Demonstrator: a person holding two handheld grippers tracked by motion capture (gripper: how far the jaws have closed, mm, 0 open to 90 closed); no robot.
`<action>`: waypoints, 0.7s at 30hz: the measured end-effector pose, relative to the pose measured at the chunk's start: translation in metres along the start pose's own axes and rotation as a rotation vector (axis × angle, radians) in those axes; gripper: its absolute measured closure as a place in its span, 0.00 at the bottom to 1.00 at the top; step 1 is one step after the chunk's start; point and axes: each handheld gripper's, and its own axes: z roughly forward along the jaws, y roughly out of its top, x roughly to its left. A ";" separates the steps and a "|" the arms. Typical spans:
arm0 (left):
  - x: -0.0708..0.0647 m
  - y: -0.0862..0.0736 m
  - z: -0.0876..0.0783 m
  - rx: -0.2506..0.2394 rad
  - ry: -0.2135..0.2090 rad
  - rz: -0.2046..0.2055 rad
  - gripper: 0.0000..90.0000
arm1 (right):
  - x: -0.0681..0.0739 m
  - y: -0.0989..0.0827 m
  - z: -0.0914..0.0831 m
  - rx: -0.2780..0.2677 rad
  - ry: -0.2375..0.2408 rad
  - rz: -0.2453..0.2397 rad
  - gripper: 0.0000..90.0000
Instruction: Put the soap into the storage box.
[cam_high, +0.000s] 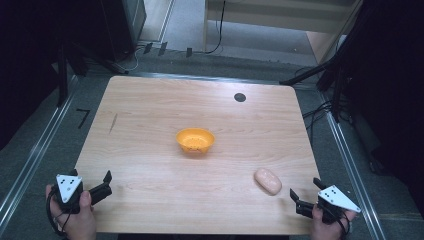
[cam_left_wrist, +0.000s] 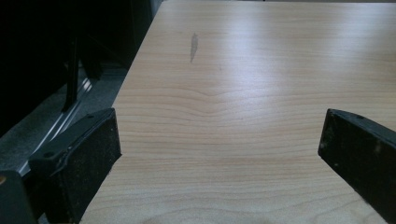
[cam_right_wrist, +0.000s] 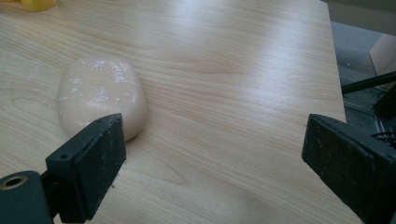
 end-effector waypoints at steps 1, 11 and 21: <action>0.000 0.000 0.000 -0.001 -0.002 0.000 0.00 | 0.000 0.000 0.000 0.001 -0.002 0.000 0.08; 0.000 0.000 0.000 -0.001 0.010 -0.009 0.00 | 0.001 0.003 0.006 0.069 0.017 -0.032 0.07; 0.001 0.000 0.000 -0.004 -0.009 -0.006 0.00 | 0.005 0.021 0.009 0.187 0.092 -0.100 0.08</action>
